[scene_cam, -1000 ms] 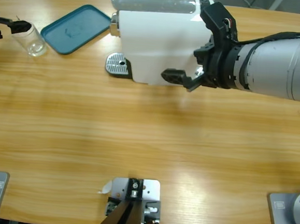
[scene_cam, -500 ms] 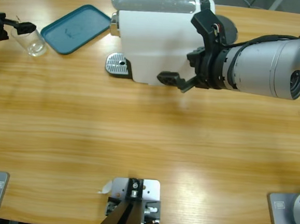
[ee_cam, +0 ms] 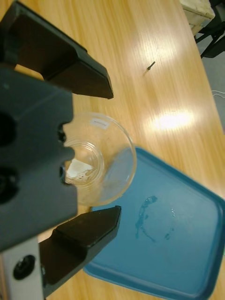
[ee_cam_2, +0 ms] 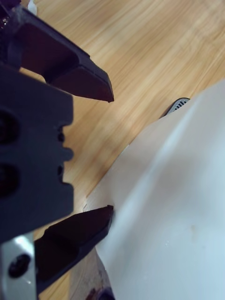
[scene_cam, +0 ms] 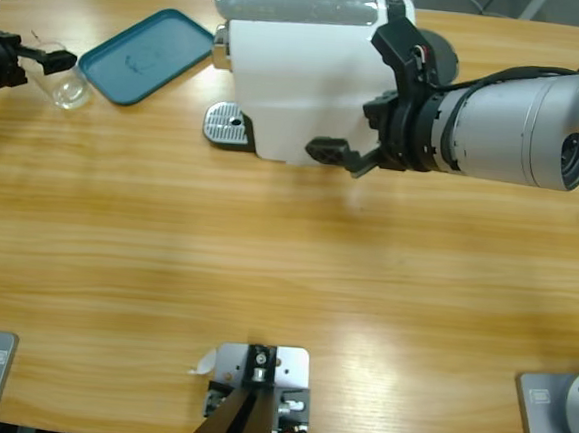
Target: Pour coffee
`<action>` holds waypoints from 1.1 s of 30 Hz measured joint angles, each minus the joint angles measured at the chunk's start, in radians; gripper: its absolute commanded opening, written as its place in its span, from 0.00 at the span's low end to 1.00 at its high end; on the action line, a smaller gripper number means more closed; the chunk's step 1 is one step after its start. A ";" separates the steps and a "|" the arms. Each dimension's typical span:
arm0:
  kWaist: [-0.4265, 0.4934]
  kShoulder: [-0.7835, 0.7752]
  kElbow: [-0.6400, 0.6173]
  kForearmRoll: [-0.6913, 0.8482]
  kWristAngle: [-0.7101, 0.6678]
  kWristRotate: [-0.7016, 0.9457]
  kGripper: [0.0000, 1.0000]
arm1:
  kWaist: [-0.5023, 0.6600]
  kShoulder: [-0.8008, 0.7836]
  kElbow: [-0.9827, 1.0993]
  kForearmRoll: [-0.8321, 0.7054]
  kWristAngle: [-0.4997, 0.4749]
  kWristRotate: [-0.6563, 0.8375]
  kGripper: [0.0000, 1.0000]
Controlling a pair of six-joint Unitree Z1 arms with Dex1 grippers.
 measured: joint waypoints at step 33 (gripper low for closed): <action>-0.047 -0.287 0.113 0.077 -0.244 0.007 0.00 | -0.027 -0.200 -0.081 0.242 -0.047 -0.040 1.00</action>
